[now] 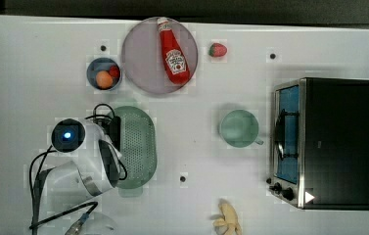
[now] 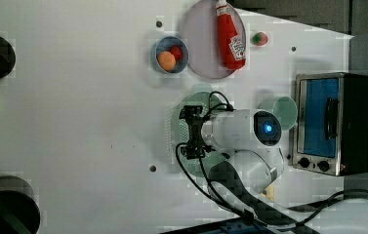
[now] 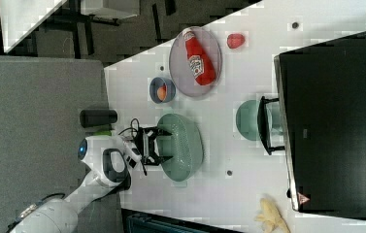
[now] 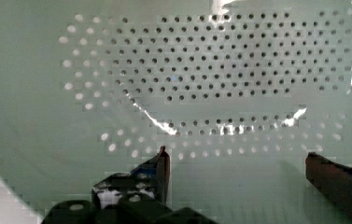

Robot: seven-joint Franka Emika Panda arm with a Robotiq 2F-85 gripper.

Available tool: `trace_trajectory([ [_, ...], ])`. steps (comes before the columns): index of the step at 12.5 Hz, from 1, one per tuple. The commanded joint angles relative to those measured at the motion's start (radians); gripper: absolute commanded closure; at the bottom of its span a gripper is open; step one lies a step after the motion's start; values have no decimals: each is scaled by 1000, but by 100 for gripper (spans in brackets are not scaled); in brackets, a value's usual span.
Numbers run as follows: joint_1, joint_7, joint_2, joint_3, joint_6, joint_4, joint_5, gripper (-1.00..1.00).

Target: Drag strainer right to left.

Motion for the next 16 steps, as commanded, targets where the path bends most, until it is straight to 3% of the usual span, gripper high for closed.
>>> trace_trajectory([
  [1,44,36,30,13,-15,62,28,-100],
  [8,123,51,100,13,-22,180,124,-100],
  [16,209,161,174,13,-21,312,164,-100],
])
